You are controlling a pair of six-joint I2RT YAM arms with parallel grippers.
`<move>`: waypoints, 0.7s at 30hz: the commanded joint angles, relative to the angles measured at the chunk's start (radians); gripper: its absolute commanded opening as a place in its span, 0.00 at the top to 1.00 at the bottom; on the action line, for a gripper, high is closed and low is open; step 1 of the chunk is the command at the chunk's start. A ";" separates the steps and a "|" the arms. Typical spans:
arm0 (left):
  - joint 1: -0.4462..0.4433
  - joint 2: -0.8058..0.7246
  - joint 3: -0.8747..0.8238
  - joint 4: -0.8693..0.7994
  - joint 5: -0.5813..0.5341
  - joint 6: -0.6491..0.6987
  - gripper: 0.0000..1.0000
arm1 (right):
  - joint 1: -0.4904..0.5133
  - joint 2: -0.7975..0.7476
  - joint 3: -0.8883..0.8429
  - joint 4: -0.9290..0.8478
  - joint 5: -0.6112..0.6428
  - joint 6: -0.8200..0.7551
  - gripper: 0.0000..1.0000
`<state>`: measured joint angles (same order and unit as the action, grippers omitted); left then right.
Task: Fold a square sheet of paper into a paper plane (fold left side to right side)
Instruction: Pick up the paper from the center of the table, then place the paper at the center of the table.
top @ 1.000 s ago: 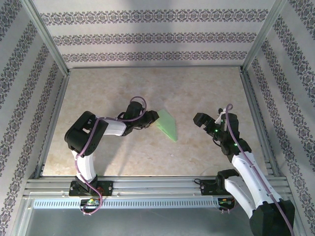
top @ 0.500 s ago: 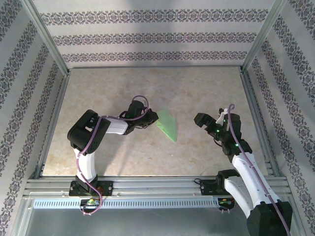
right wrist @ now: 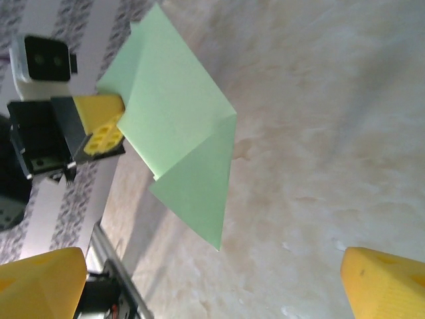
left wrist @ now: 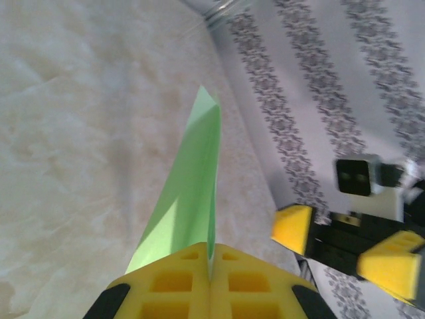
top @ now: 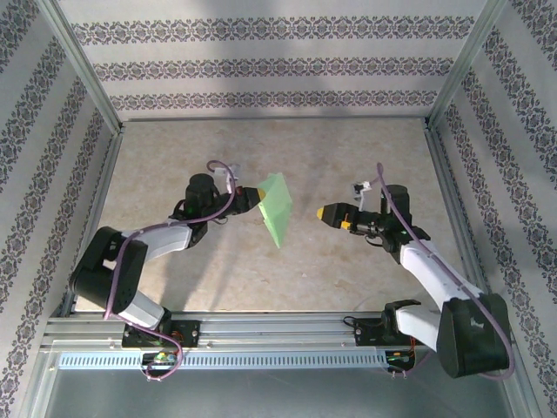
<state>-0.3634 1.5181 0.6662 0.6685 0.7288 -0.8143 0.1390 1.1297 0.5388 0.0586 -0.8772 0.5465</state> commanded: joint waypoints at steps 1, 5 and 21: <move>0.020 -0.048 -0.022 0.074 0.189 0.069 1.00 | 0.048 0.086 0.044 0.152 -0.115 -0.046 0.02; 0.024 -0.068 -0.014 0.084 0.299 0.056 1.00 | 0.128 0.218 0.110 0.208 -0.159 -0.071 0.04; 0.023 -0.047 -0.003 -0.077 0.249 0.129 1.00 | 0.209 0.369 0.240 0.213 -0.260 -0.070 0.45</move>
<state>-0.3466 1.4727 0.6521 0.6834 1.0092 -0.7612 0.3508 1.5185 0.7528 0.2531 -1.0946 0.4896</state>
